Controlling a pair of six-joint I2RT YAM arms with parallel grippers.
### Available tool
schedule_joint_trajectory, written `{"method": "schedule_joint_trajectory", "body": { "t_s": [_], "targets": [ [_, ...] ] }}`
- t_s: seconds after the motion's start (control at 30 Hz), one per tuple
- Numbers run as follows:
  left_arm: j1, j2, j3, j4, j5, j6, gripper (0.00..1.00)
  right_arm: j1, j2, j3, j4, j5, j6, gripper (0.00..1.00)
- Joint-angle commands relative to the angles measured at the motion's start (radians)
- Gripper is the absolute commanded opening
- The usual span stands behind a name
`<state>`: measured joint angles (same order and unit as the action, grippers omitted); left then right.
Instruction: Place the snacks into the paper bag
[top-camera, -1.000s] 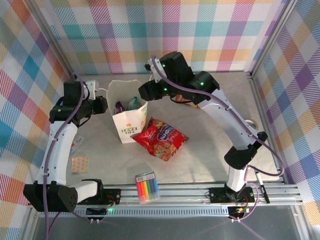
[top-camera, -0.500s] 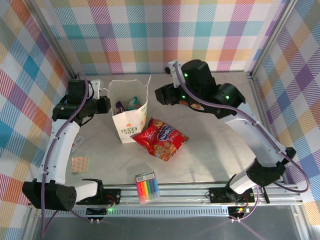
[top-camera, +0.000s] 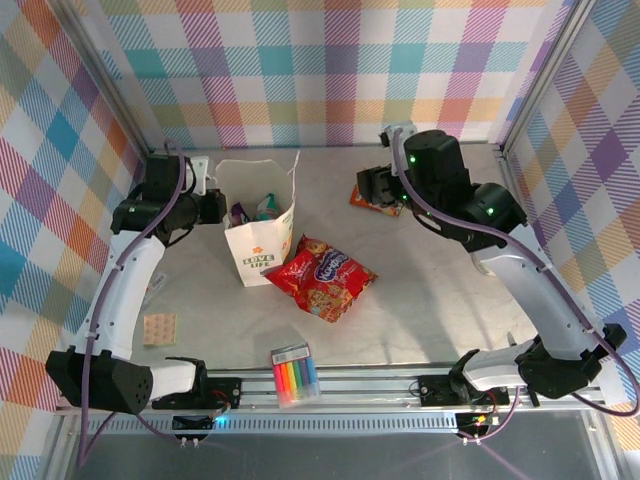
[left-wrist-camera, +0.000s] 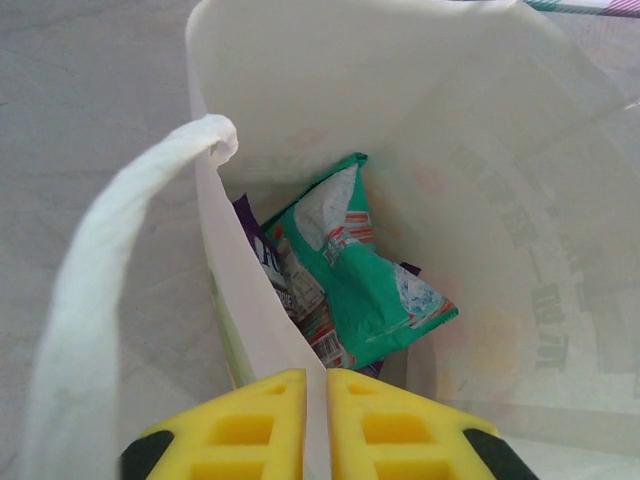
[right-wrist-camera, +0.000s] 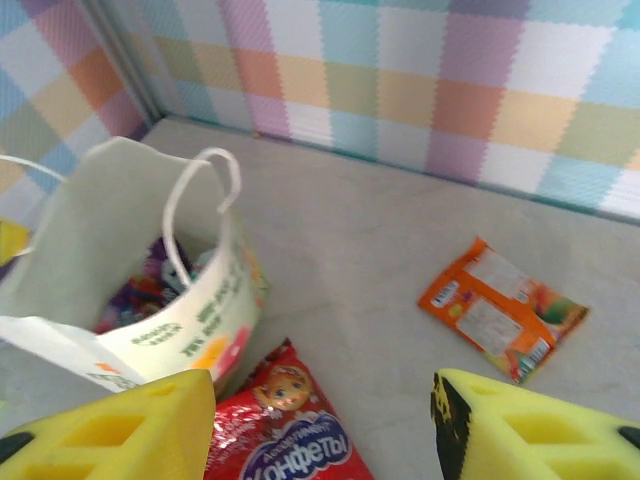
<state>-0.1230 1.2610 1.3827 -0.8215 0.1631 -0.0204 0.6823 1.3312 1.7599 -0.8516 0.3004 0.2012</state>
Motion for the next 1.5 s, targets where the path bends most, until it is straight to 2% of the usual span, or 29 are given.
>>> {"method": "schedule_joint_trajectory", "body": {
  "t_s": [0.0, 0.5, 0.8, 1.27, 1.47],
  "targets": [
    [-0.016, 0.012, 0.034, -0.024, -0.016, 0.016, 0.14, -0.057, -0.043, -0.039, 0.027, -0.036, 0.045, 0.60],
    [-0.026, 0.048, 0.031, -0.005, -0.033, 0.007, 0.14, -0.261, -0.013, -0.181, 0.045, -0.175, 0.108, 0.65],
    [-0.027, 0.067, 0.036, -0.004, -0.043, 0.007, 0.14, -0.352, 0.110, -0.240, 0.066, -0.264, 0.156, 0.69],
    [-0.032, 0.118, 0.058, 0.007, -0.045, -0.003, 0.14, -0.524, 0.277, -0.315, 0.148, -0.424, 0.243, 0.80],
    [-0.033, 0.127, 0.067, 0.004, -0.053, -0.003, 0.14, -0.575, 0.368, -0.340, 0.199, -0.498, 0.276, 0.81]
  ]
}}
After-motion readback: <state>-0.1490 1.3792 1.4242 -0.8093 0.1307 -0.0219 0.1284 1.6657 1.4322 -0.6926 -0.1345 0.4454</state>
